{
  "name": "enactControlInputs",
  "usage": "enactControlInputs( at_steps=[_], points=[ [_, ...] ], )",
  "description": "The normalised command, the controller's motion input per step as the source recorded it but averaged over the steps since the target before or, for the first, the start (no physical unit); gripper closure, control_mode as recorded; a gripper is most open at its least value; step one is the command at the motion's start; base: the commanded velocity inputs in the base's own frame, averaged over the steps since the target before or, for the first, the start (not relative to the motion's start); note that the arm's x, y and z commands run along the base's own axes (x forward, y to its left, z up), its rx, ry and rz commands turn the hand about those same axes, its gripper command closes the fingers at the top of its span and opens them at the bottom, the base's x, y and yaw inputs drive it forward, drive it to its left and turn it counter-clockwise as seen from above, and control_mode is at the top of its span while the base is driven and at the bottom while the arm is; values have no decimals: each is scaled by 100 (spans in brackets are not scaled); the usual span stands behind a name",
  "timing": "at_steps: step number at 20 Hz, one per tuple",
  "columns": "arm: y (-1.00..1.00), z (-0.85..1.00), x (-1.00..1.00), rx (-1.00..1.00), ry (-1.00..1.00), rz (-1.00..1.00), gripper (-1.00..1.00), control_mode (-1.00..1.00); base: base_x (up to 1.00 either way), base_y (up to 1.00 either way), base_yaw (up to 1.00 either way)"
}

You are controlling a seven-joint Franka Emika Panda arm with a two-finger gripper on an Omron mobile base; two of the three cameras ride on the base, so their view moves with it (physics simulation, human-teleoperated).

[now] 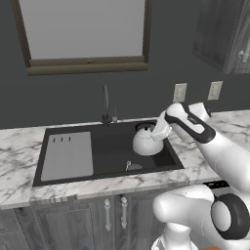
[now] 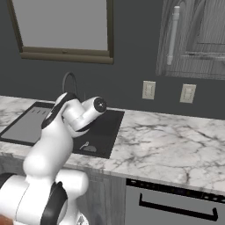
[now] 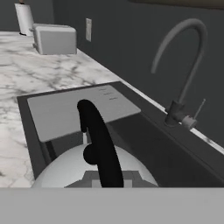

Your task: Open the cabinet, pick the kettle from the cabinet, and place it in the sink.

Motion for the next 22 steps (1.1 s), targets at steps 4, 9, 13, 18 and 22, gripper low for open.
enactControlInputs(
  at_steps=[4,9,13,18,22],
  points=[
    [13,-32,11,0,6,6,100,-100,0,0,0],
    [13,-37,14,0,7,4,100,-100,0,0,0],
    [20,-35,18,0,6,0,100,-100,0,0,0],
    [8,-29,21,0,6,0,100,-100,0,0,0],
    [0,-26,18,0,2,0,100,-100,0,0,0]
  ],
)
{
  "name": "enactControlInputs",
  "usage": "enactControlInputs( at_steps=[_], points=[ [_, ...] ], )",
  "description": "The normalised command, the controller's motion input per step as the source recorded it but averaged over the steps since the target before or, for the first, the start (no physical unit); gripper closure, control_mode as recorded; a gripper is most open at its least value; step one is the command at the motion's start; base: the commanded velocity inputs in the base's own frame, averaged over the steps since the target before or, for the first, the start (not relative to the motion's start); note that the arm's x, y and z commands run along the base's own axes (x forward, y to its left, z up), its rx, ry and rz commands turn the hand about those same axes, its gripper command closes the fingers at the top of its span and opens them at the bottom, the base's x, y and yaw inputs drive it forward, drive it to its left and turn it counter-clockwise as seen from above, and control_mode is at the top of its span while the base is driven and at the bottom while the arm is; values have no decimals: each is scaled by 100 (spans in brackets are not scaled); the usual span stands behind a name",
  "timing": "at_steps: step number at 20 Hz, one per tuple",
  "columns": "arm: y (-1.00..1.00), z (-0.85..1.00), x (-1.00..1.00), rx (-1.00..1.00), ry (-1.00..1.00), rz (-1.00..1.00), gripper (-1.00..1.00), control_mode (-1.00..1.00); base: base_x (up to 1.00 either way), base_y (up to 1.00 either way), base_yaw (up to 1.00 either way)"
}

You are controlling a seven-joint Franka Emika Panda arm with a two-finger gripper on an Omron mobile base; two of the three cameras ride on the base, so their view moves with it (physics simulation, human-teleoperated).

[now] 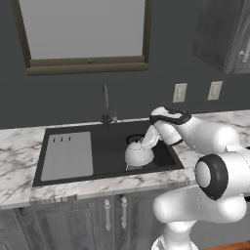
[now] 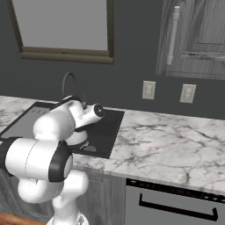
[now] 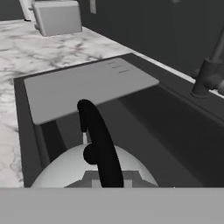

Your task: Open the cabinet, pick the kettle from the cabinet, and place it in the sink.

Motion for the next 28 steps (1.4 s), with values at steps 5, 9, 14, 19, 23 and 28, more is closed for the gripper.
enactControlInputs(
  at_steps=[5,9,14,19,23,28],
  points=[
    [5,-24,22,0,0,0,100,-100,0,0,0],
    [11,-20,27,0,0,0,100,-100,0,0,0],
    [22,-19,31,0,0,0,100,-100,0,0,0],
    [11,-22,27,0,1,0,100,-100,0,0,0],
    [11,-27,31,0,0,0,100,-100,0,0,0],
    [11,-25,35,0,0,0,100,-100,0,0,0]
  ],
)
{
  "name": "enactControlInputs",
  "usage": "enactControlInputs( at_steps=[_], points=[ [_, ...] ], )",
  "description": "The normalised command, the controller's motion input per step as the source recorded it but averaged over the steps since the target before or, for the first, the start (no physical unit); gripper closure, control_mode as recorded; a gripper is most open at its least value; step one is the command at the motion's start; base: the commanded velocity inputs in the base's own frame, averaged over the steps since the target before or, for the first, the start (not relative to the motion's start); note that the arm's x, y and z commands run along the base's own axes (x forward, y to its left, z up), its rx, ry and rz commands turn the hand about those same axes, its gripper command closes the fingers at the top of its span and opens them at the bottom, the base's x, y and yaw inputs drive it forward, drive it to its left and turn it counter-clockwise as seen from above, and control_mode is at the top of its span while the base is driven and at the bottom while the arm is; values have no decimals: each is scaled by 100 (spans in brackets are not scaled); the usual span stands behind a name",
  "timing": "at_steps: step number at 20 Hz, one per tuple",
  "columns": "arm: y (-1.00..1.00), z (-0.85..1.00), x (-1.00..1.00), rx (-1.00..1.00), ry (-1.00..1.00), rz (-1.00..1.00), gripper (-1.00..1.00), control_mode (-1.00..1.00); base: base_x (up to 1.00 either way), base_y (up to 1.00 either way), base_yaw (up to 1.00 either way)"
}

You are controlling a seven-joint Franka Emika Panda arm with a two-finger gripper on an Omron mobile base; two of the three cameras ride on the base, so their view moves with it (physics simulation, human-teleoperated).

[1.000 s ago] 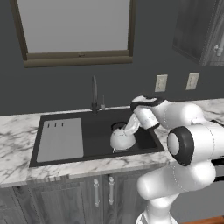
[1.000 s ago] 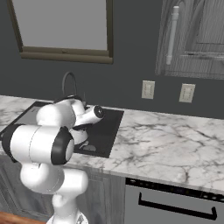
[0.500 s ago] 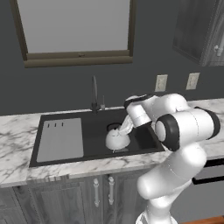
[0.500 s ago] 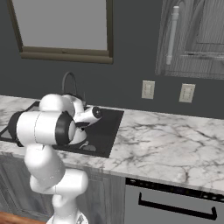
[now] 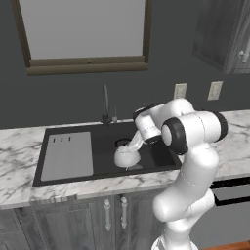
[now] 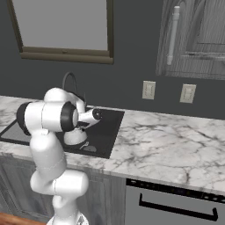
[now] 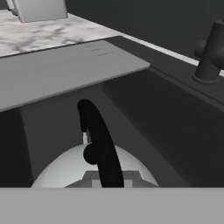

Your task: Open the cabinet, pick the kettle from the cabinet, and place it in the sink.

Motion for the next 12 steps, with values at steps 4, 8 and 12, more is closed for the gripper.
enactControlInputs(
  at_steps=[4,8,12],
  points=[
    [16,-25,31,0,0,0,100,-100,0,0,0],
    [24,-28,30,0,0,0,100,-100,0,0,0],
    [24,-25,34,0,0,0,100,-100,0,0,0]
  ],
)
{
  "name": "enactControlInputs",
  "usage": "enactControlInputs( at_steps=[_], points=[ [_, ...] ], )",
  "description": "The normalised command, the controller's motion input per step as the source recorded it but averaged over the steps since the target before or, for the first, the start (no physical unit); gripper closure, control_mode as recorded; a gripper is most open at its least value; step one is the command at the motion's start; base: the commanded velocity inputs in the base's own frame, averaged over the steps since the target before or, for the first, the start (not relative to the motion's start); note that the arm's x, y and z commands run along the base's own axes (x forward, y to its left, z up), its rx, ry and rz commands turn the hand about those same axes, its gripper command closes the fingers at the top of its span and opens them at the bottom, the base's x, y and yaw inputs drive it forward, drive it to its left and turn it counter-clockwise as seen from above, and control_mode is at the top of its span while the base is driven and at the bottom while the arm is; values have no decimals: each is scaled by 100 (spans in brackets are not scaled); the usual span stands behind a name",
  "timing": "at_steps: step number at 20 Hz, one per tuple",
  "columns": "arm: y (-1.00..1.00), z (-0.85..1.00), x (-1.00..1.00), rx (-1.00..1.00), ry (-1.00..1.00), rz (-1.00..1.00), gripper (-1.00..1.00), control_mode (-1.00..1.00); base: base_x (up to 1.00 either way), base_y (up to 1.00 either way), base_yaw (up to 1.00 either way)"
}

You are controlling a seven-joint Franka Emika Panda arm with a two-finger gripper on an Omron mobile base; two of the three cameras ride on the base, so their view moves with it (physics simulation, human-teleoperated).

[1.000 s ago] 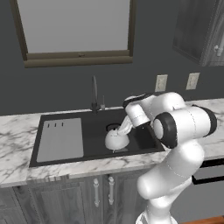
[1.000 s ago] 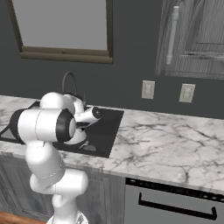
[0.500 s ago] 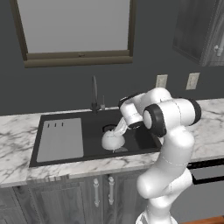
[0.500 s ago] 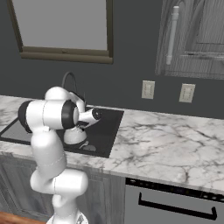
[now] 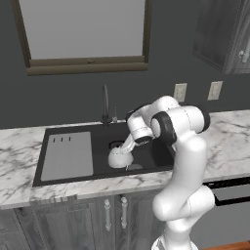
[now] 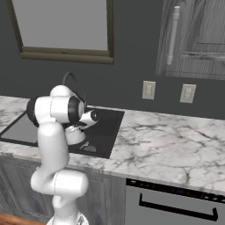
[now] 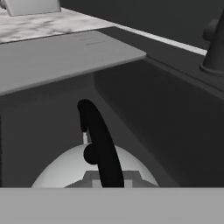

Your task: Open the cabinet, pick the kettle from the cabinet, and place it in the sink.

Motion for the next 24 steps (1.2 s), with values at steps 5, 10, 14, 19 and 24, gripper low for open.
enactControlInputs(
  at_steps=[5,10,14,19,24],
  points=[
    [22,-25,33,0,0,0,100,-100,0,0,0],
    [11,-32,19,0,0,0,100,-100,0,0,0],
    [16,-37,19,0,0,0,100,-100,0,0,0],
    [14,-28,23,2,0,0,100,-100,0,0,0],
    [11,-22,25,4,0,1,100,-100,0,0,0]
  ],
)
